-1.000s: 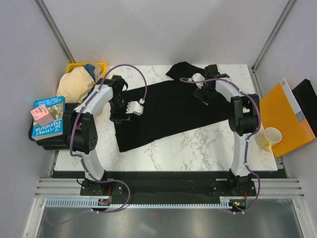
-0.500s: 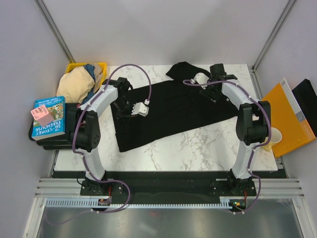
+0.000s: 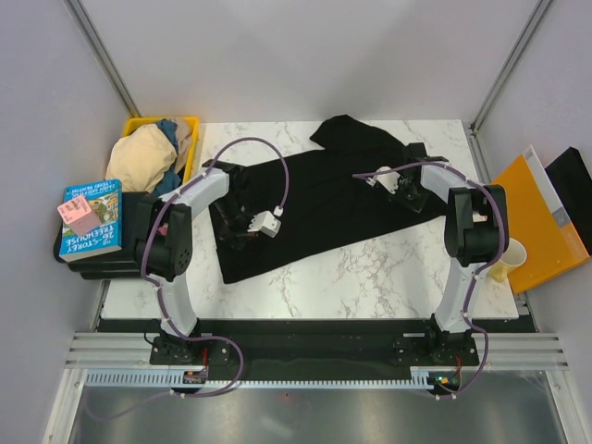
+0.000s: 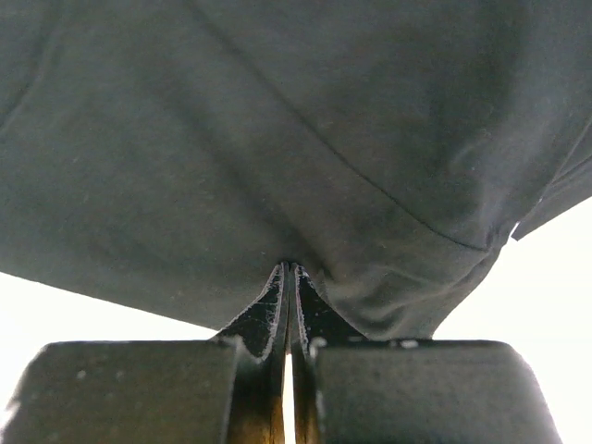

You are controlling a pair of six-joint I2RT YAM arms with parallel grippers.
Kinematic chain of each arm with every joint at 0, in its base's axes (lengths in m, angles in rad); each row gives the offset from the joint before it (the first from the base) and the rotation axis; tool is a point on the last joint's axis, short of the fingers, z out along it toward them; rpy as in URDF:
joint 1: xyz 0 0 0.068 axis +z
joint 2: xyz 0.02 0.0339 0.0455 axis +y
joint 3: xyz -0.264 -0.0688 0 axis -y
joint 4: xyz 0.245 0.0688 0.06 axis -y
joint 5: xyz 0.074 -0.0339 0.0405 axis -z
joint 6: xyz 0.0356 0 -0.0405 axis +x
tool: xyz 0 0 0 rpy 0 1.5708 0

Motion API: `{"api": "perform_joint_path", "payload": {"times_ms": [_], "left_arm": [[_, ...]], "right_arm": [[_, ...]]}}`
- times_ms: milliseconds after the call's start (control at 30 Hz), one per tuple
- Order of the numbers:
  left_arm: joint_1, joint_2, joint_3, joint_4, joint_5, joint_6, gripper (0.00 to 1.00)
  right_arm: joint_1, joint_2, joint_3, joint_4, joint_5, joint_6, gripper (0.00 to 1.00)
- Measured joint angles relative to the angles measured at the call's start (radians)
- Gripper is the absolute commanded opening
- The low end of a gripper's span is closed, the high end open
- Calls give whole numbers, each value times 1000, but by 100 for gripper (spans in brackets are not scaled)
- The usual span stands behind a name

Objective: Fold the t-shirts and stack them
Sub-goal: Fold the flattened tshirt in 1/3 of the way

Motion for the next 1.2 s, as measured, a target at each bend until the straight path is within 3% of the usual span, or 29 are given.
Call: {"api": "perform_joint_path", "payload": {"times_ms": [300, 600, 1200], "left_arm": [[-42, 116, -34, -15, -18, 24, 2], [-66, 82, -141, -8, -79, 40, 2], [-69, -83, -367, 60, -164, 97, 2]], "right_arm": [[-16, 65, 77, 5, 23, 1, 0], [-14, 60, 60, 25, 31, -1, 0], [20, -298, -402, 33, -21, -36, 0]]}}
